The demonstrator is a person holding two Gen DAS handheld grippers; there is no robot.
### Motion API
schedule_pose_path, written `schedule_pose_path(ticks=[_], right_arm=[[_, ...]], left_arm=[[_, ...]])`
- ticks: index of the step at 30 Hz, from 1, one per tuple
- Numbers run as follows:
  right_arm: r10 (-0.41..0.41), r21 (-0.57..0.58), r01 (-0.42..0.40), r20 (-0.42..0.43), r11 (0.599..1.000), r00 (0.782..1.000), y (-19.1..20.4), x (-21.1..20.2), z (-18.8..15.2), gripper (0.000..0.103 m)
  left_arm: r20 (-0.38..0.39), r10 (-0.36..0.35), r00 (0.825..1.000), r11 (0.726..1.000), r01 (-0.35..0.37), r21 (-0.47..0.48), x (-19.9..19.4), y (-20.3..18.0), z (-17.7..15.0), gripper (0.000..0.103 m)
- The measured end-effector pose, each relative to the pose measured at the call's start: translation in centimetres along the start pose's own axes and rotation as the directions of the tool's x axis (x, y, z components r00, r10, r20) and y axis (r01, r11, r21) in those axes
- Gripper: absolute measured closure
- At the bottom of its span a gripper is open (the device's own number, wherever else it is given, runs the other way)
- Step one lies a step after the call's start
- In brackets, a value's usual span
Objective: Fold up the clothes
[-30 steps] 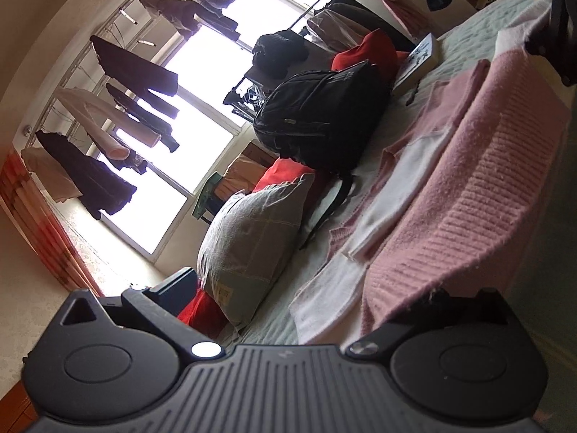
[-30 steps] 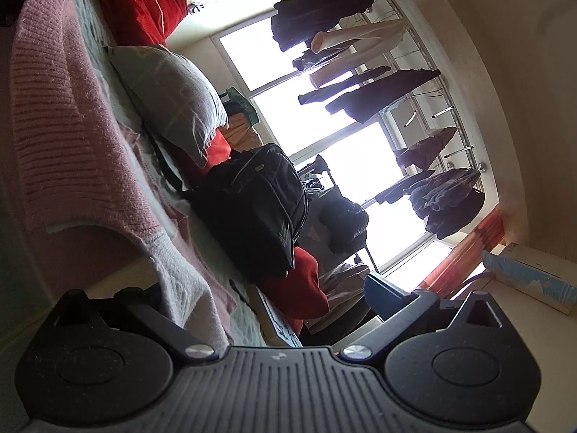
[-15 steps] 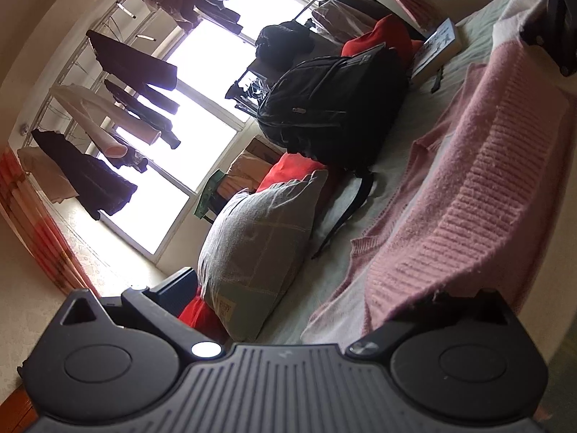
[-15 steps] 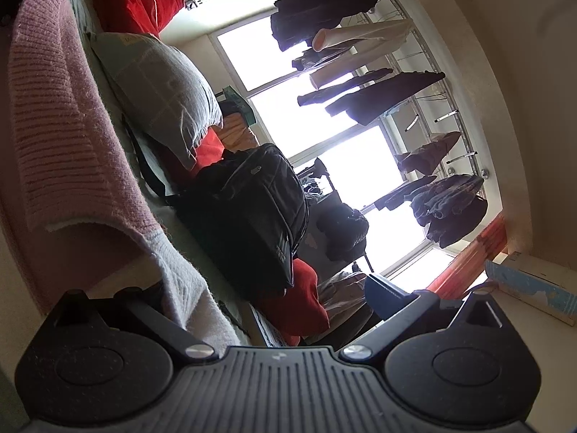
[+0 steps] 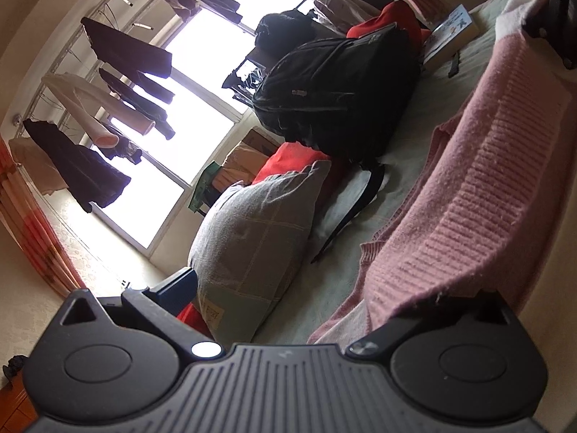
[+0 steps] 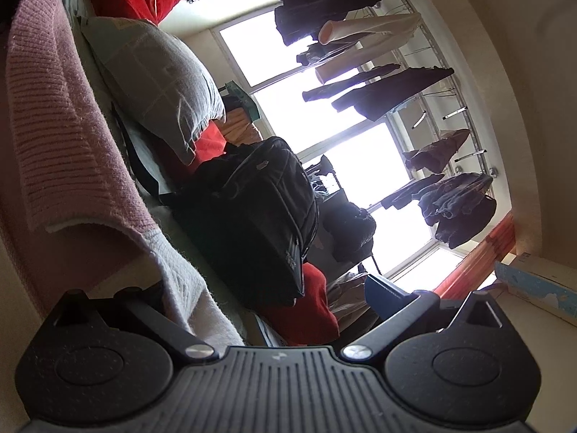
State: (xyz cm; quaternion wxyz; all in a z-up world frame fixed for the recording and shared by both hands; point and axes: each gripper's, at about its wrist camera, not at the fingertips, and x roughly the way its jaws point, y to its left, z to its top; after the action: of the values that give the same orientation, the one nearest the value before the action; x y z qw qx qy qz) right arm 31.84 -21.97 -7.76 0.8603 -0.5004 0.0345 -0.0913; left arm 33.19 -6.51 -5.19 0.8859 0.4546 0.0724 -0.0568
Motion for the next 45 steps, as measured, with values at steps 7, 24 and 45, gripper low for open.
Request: schedule_pose_path(ticks=[7, 24, 45], right_arm=[[0.039, 0.002, -0.039, -0.032, 0.999, 0.999, 1.4, 2.3, -0.1, 0.000], [0.152, 0.072, -0.146, -0.084, 0.987, 0.985, 0.3, 4.6, 0.1, 0.000], [0.488, 0.417, -0.393, -0.148, 0.820, 0.860, -4.7, 10.7, -1.7, 0.000]], left_arm=[[-0.022, -0.045, 0.999, 0.999, 0.045, -0.014, 3.1, -0.7, -0.3, 0.000], [-0.098, -0.187, 0.977, 0.978, 0.176, -0.115, 6.1, 0.6, -0.4, 0.000], [-0.137, -0.407, 0.903, 0.868, 0.335, -0.365, 9.8, 4.2, 0.4, 0.001]])
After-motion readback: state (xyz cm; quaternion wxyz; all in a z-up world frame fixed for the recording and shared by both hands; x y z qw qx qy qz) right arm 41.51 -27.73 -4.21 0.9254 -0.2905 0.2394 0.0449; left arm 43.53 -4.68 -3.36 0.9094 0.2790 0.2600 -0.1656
